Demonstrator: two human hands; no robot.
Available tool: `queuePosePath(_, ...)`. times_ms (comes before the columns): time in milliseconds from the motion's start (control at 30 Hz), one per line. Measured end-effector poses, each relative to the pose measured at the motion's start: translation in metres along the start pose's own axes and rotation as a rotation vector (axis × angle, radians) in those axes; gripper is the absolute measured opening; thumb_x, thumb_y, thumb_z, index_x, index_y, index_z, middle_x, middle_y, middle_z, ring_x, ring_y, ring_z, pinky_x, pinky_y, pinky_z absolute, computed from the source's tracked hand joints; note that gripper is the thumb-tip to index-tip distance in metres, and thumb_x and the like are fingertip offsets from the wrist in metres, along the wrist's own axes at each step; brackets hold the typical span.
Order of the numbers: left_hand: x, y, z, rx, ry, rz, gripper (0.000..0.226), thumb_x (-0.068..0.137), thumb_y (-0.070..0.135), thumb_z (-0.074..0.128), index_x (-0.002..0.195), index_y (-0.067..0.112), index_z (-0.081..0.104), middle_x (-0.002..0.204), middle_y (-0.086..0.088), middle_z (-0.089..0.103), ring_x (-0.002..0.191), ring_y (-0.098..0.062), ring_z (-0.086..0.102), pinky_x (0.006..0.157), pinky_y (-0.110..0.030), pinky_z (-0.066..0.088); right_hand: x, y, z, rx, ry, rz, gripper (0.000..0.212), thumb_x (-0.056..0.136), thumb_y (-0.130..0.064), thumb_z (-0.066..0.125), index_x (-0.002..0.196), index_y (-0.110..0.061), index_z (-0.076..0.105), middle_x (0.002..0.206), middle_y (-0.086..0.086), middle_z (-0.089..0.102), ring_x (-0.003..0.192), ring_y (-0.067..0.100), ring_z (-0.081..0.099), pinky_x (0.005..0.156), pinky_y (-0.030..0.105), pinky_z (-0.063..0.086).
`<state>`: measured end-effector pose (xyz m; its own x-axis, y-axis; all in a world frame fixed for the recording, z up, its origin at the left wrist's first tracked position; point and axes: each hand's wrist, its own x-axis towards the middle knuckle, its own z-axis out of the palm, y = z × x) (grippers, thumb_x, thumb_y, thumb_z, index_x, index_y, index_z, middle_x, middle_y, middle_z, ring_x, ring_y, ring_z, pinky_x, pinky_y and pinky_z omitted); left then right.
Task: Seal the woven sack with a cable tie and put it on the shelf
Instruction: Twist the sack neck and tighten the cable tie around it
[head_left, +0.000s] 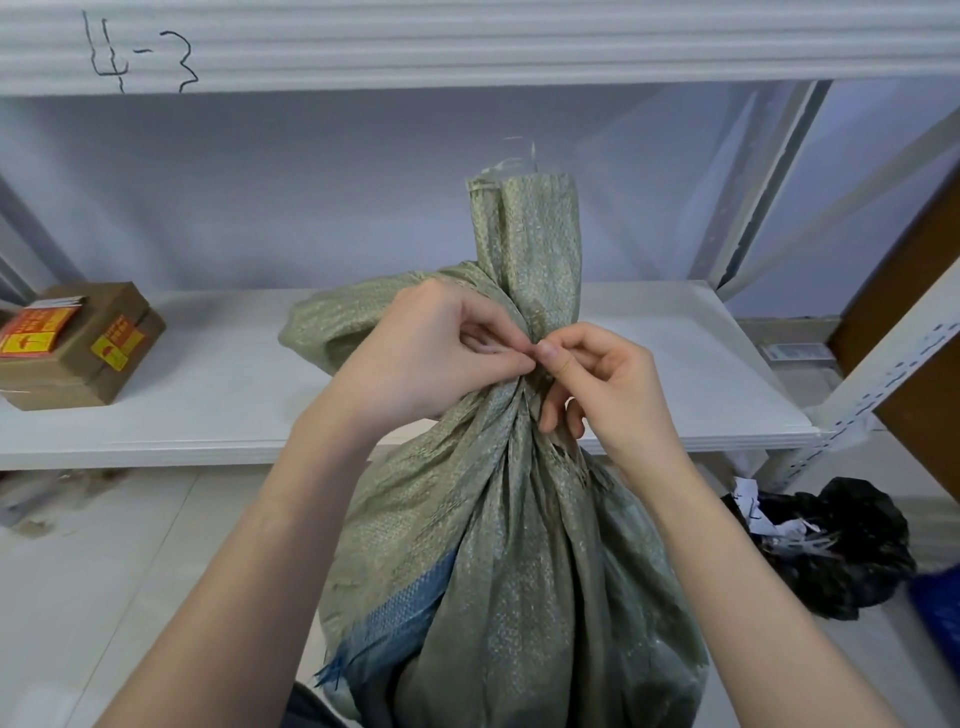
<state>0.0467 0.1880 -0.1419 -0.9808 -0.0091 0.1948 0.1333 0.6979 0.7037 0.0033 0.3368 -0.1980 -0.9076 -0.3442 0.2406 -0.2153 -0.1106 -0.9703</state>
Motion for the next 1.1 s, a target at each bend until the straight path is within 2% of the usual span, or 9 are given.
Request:
queuePosePath(100, 0.002, -0.005, 0.006, -0.064, 0.03, 0.062, 0.005, 0.074, 0.025, 0.079, 0.078, 0.021, 0.077, 0.071, 0.007, 0.074, 0.06, 0.003, 0.063, 0.062, -0.012, 0.048, -0.001, 0.002, 0.0, 0.055, 0.008, 0.01, 0.015, 0.088, -0.01, 0.055, 0.074, -0.015, 0.061, 0.043, -0.006, 0.059, 0.032, 0.01, 0.053, 0.028, 0.018, 0.027)
queuePosePath(200, 0.003, -0.01, 0.013, -0.077, 0.107, 0.135, 0.003, 0.076, 0.027, 0.077, 0.076, 0.025, 0.076, 0.073, 0.008, 0.073, 0.067, -0.003, 0.064, 0.063, -0.015, 0.046, 0.0, 0.003, 0.001, 0.122, 0.035, 0.028, 0.013, 0.088, -0.012, 0.054, 0.078, -0.013, 0.062, 0.048, -0.006, 0.061, 0.035, 0.01, 0.056, 0.029, 0.017, 0.027)
queuePosePath(267, 0.006, -0.016, 0.016, -0.118, 0.136, 0.173, 0.006, 0.077, 0.027, 0.075, 0.074, 0.03, 0.072, 0.078, 0.009, 0.069, 0.076, -0.008, 0.063, 0.07, -0.021, 0.047, -0.001, 0.003, 0.001, 0.184, 0.06, 0.053, 0.013, 0.089, -0.013, 0.053, 0.081, -0.011, 0.062, 0.06, -0.006, 0.067, 0.041, 0.011, 0.06, 0.031, 0.017, 0.027)
queuePosePath(367, 0.008, -0.024, 0.019, -0.206, 0.119, 0.177, 0.012, 0.081, 0.026, 0.068, 0.072, 0.034, 0.064, 0.073, 0.016, 0.065, 0.073, 0.001, 0.059, 0.07, -0.017, 0.043, -0.001, 0.004, 0.002, 0.278, 0.077, 0.096, 0.016, 0.09, -0.014, 0.05, 0.08, -0.013, 0.063, 0.076, -0.006, 0.073, 0.053, 0.013, 0.067, 0.034, 0.017, 0.028)
queuePosePath(500, 0.007, -0.026, 0.02, -0.311, 0.097, 0.201, 0.017, 0.09, 0.018, 0.06, 0.076, 0.026, 0.067, 0.067, 0.009, 0.062, 0.067, 0.0, 0.055, 0.068, -0.014, 0.041, -0.001, 0.006, 0.004, 0.416, 0.097, 0.138, 0.013, 0.08, -0.024, 0.056, 0.078, -0.014, 0.063, 0.074, -0.008, 0.07, 0.058, 0.01, 0.066, 0.039, 0.015, 0.037)
queuePosePath(600, 0.007, -0.024, 0.019, -0.376, 0.059, 0.175, 0.016, 0.09, 0.014, 0.061, 0.079, 0.021, 0.069, 0.071, 0.014, 0.066, 0.07, 0.004, 0.057, 0.069, -0.01, 0.041, 0.0, 0.006, 0.003, 0.496, 0.096, 0.167, 0.016, 0.082, -0.024, 0.054, 0.08, -0.01, 0.063, 0.073, -0.006, 0.069, 0.06, 0.008, 0.066, 0.044, 0.015, 0.046)
queuePosePath(700, 0.006, -0.024, 0.02, -0.412, 0.029, 0.138, 0.012, 0.087, 0.012, 0.065, 0.077, 0.016, 0.07, 0.073, 0.01, 0.07, 0.073, -0.001, 0.062, 0.072, -0.016, 0.048, 0.001, 0.006, 0.003, 0.553, 0.095, 0.2, 0.021, 0.09, -0.02, 0.048, 0.08, -0.009, 0.064, 0.071, -0.002, 0.07, 0.064, 0.009, 0.069, 0.049, 0.015, 0.051)
queuePosePath(867, 0.008, -0.029, 0.026, -0.342, 0.055, 0.13, 0.013, 0.082, 0.028, 0.067, 0.075, 0.018, 0.07, 0.083, -0.013, 0.07, 0.077, -0.022, 0.063, 0.078, -0.047, 0.05, 0.001, 0.007, 0.004, 0.62, 0.119, 0.21, 0.019, 0.088, -0.019, 0.05, 0.079, -0.008, 0.063, 0.067, 0.0, 0.07, 0.063, 0.01, 0.069, 0.058, 0.018, 0.056)
queuePosePath(1100, 0.009, -0.027, 0.033, -0.286, 0.116, 0.129, 0.01, 0.083, 0.024, 0.068, 0.076, 0.018, 0.072, 0.082, -0.006, 0.071, 0.082, -0.024, 0.065, 0.077, -0.048, 0.05, 0.0, 0.006, 0.003, 0.6, 0.122, 0.218, 0.019, 0.088, -0.02, 0.049, 0.079, -0.011, 0.063, 0.063, -0.005, 0.068, 0.061, 0.006, 0.067, 0.05, 0.015, 0.052)
